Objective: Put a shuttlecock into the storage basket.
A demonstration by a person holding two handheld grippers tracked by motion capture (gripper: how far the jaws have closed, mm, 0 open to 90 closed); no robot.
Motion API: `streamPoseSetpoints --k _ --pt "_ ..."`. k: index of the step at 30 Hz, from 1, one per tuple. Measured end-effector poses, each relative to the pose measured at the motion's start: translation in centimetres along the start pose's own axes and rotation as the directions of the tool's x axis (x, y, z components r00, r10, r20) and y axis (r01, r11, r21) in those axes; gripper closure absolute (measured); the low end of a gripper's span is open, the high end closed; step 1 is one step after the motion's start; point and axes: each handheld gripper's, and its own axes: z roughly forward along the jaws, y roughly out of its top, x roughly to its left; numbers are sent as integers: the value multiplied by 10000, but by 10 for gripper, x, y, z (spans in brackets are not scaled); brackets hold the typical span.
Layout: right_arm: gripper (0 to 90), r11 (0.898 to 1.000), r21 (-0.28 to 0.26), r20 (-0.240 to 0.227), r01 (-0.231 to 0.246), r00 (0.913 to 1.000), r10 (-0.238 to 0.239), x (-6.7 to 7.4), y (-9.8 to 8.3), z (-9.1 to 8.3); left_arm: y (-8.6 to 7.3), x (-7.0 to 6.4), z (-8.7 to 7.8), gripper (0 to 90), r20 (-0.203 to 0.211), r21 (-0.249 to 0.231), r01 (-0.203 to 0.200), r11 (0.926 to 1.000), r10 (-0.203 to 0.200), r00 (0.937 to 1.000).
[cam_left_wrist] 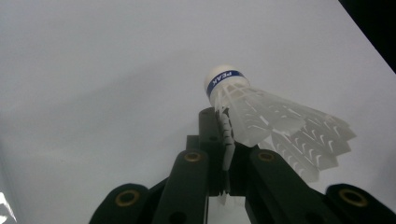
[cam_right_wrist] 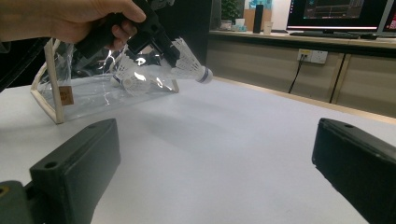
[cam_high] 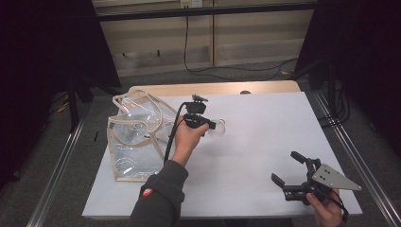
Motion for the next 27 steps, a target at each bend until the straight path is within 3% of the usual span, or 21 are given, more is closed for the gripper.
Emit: streamPoseSetpoints --k 27 --pt "8 10000 -5 16 31 10000 -31 0 0 0 10 -3 -34 891 119 426 -122 9990 117 9999"
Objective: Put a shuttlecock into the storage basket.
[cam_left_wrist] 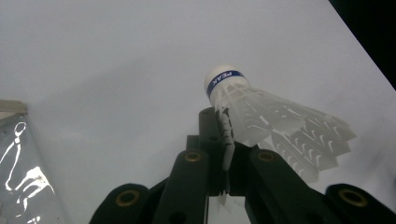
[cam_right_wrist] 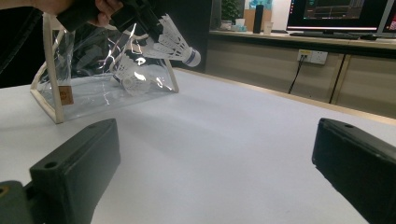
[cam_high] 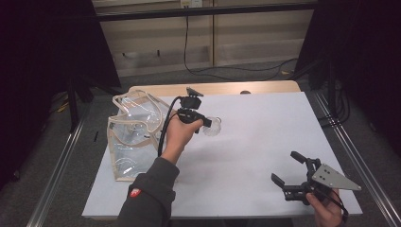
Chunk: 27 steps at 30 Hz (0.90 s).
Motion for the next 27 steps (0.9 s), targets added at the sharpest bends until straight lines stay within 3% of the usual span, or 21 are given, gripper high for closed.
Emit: streamPoseSetpoints --k 27 --pt "8 10000 -10 -47 1 10000 -1 1 0 1 12 -3 -35 893 73 -52 -23 10000 23 10000"
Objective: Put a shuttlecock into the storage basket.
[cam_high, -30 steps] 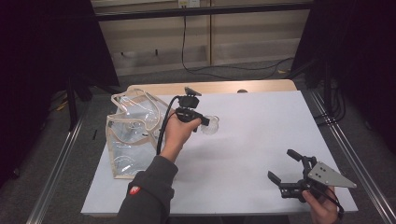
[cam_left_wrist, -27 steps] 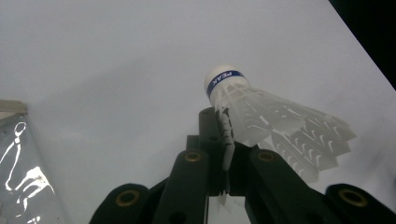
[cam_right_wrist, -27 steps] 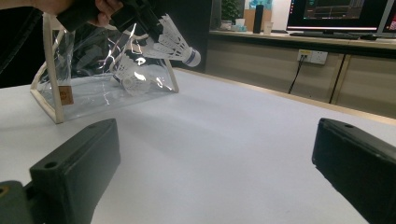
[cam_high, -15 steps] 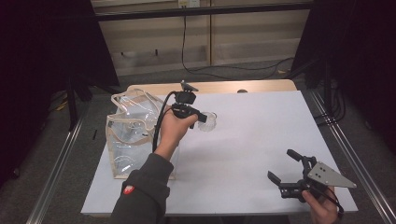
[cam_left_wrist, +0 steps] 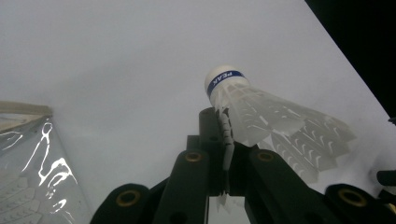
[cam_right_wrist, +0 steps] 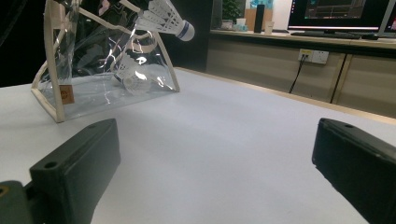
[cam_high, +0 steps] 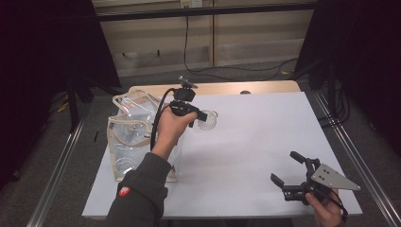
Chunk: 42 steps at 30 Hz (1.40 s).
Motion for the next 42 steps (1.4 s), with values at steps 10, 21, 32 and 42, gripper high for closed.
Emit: streamPoseSetpoints --k 10,21,32,42 --pt "9 10000 30 -19 30 10000 -30 0 0 0 5 -2 -9 894 8 -16 -56 10000 56 10000" --pt "8 10000 18 -30 23 10000 -22 0 0 0 8 -3 -22 893 54 -41 -62 10000 63 10000" --pt "9 10000 -9 -11 -6 10000 6 0 0 0 11 -4 -33 893 77 25 -200 9998 200 9998" --pt "8 10000 7 -9 -8 10000 8 1 1 -1 13 -4 -45 893 -15 -34 -127 9999 127 9999"
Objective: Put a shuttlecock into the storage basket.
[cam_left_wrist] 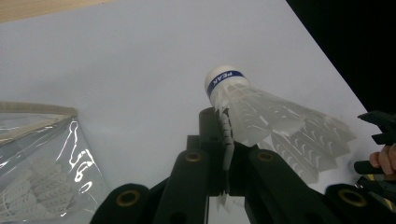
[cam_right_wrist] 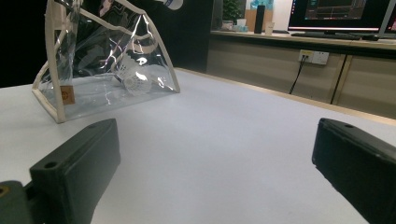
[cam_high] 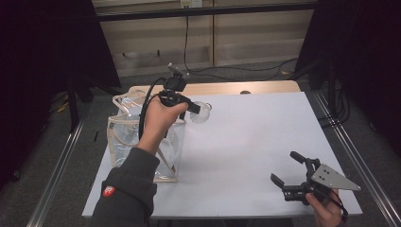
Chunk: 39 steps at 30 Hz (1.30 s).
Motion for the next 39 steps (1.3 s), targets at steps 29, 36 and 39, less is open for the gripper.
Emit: streamPoseSetpoints --k 29,36,39 --pt "8 10000 13 -2 42 10000 -42 0 0 0 3 5 -24 893 -102 23 45 10000 -44 9999" --pt "8 10000 15 -18 72 10000 -72 0 0 0 4 6 -30 893 -172 -30 54 10000 -55 9998" --pt "8 10000 31 -20 51 10000 -50 0 0 0 4 6 -32 893 -193 -48 42 10000 -43 9998"
